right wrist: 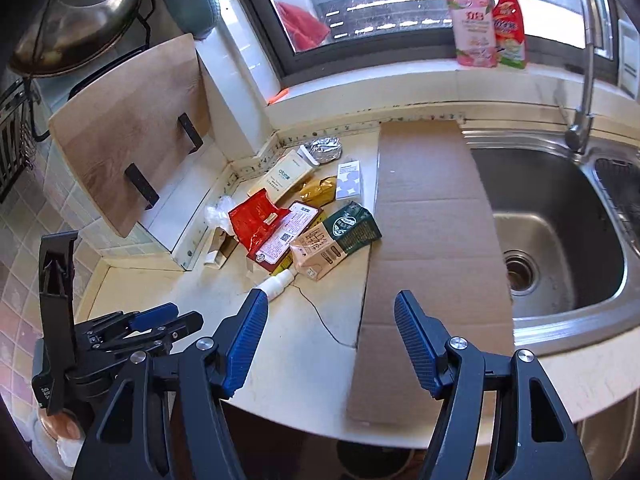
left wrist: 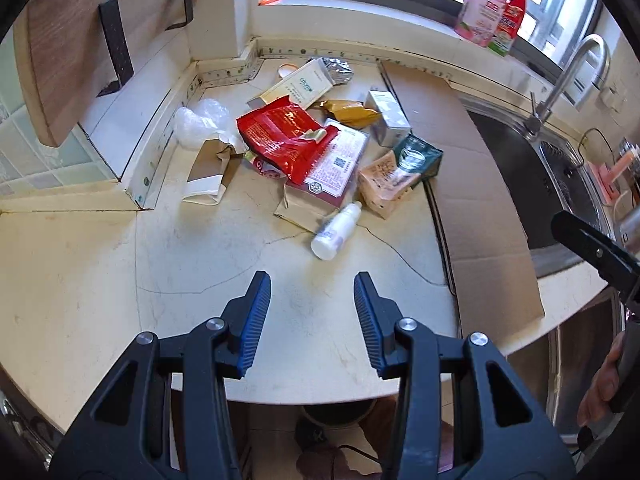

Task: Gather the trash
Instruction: 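Raise both tools back toward the counter trash, then grasp the white dropper bottle with the left tool while the right tool grasps the green carton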

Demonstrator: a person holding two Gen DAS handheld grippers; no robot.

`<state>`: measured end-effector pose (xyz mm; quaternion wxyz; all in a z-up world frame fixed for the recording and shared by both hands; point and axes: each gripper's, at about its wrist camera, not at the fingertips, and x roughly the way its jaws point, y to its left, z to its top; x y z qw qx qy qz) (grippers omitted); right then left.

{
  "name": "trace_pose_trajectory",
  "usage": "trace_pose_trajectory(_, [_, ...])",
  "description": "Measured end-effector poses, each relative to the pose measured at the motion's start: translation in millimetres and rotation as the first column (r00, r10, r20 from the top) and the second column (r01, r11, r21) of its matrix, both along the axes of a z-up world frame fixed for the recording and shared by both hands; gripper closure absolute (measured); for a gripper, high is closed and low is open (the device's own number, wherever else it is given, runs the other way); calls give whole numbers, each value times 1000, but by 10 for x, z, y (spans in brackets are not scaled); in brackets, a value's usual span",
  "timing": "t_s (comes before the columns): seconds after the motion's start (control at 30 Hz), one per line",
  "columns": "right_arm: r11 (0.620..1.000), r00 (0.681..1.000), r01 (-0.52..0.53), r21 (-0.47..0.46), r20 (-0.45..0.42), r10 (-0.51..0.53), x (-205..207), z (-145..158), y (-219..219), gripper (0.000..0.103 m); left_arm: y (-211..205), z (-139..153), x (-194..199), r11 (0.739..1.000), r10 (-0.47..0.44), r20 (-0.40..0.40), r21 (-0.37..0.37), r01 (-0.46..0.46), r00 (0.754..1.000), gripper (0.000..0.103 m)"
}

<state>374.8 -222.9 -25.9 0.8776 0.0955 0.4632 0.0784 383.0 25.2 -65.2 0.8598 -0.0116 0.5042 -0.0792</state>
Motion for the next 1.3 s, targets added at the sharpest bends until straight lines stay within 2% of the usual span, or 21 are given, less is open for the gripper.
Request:
trace_pose_trajectory(0.13, [1000, 999, -20, 21, -34, 20, 317, -184, -78, 36, -49, -175, 228, 1000, 14, -38, -20, -14, 999, 63])
trace_pose_trajectory(0.43, [999, 993, -27, 47, -114, 32, 703, -578, -255, 36, -443, -591, 652, 996, -57, -79, 65, 62, 995, 63])
trace_pose_trajectory(0.53, [998, 991, -40, 52, -122, 46, 756, -655, -245, 36, -482, -684, 736, 996, -57, -102, 64, 64, 993, 64])
trace_pose_trajectory(0.8, [995, 986, -88, 55, -141, 95, 891, -785, -101, 36, -549, -766, 842, 996, -80, -155, 33, 86, 985, 73])
trace_pose_trajectory(0.9, [993, 984, -98, 59, -142, 106, 959, -809, -37, 36, -577, -773, 812, 995, -90, -165, 20, 95, 982, 73])
trace_pose_trajectory(1.13, [993, 981, -81, 89, -167, 95, 1207, -922, 72, 36, -596, -888, 871, 999, -45, -214, 6, 48, 976, 73])
trace_pose_trajectory(1.17, [993, 981, -74, 95, -171, 89, 1245, -939, 79, 36, -605, -887, 881, 999, -41, -202, 11, 44, 979, 74])
trace_pose_trajectory(1.23, [993, 980, -60, 103, -183, 78, 1317, -975, 92, 36, -619, -894, 902, 999, -28, -196, 26, 34, 980, 82])
trace_pose_trajectory(1.3, [993, 978, -41, 110, -200, 62, 1400, -1020, 104, 36, -606, -892, 922, 1000, -15, -197, 15, 18, 980, 82])
